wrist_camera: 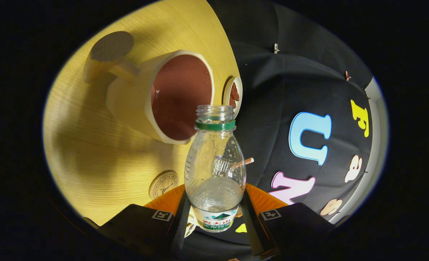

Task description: Take the bottle from table, then pour the juice into the cup, finally place the bottle on the coaster

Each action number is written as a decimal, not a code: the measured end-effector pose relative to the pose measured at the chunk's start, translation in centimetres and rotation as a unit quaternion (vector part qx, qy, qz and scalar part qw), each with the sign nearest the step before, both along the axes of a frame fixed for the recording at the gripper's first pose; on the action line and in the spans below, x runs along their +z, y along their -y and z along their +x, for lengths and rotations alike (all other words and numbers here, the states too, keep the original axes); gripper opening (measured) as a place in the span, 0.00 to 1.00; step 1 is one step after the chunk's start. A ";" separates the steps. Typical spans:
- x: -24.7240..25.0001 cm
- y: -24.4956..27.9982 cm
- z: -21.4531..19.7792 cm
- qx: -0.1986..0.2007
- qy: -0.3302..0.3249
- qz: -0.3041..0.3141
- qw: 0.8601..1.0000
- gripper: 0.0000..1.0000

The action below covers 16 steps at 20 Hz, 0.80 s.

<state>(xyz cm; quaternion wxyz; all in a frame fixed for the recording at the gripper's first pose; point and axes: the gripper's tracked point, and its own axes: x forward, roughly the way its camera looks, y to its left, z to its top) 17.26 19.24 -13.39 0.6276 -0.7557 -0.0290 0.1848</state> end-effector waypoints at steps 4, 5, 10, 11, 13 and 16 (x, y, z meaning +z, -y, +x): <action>0.4 -0.1 0.0 0.008 0.008 -0.012 1.000 0.72; 0.5 -0.1 0.1 0.010 0.010 -0.015 1.000 0.72; 0.7 0.2 0.4 0.017 0.020 -0.030 0.999 0.72; 0.7 0.4 0.5 0.017 0.020 -0.031 0.999 0.72; 0.9 0.5 0.7 0.016 0.023 -0.034 0.999 0.72; 1.3 0.7 0.5 0.021 0.030 -0.040 0.999 0.72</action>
